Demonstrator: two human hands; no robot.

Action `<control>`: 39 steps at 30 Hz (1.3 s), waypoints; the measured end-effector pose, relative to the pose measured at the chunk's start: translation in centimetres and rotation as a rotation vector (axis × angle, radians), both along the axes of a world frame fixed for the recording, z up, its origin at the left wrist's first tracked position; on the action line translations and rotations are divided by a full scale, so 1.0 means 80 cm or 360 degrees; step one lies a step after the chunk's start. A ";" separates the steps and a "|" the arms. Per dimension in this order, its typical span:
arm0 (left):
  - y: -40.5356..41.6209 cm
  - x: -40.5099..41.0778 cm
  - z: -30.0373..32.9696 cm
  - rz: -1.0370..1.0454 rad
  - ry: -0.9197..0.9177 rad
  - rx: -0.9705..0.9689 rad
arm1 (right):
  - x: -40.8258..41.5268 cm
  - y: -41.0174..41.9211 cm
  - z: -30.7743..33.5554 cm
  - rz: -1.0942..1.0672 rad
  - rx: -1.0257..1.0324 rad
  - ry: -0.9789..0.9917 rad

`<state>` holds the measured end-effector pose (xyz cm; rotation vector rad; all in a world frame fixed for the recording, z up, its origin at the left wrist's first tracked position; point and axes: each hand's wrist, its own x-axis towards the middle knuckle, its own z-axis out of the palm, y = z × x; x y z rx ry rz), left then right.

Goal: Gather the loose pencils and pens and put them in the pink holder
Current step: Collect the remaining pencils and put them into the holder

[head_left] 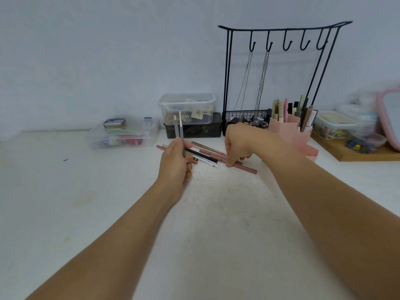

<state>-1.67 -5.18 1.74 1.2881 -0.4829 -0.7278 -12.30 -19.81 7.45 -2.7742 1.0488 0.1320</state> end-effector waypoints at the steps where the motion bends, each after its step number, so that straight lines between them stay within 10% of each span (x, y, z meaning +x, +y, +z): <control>1: 0.000 0.000 0.000 -0.0001 -0.0002 0.0001 | 0.001 0.000 -0.001 -0.0003 0.0004 -0.0012; 18: -0.003 0.002 -0.003 -0.0014 -0.0001 -0.0022 | 0.002 -0.009 -0.011 -0.0085 0.0422 -0.0006; 28: -0.006 0.011 -0.012 -0.0223 0.0028 -0.0200 | 0.007 0.032 0.032 0.0183 0.1189 -0.0924; 39: -0.008 0.007 -0.015 -0.0164 -0.0188 -0.0136 | 0.038 0.064 -0.010 0.0133 0.0776 -0.0937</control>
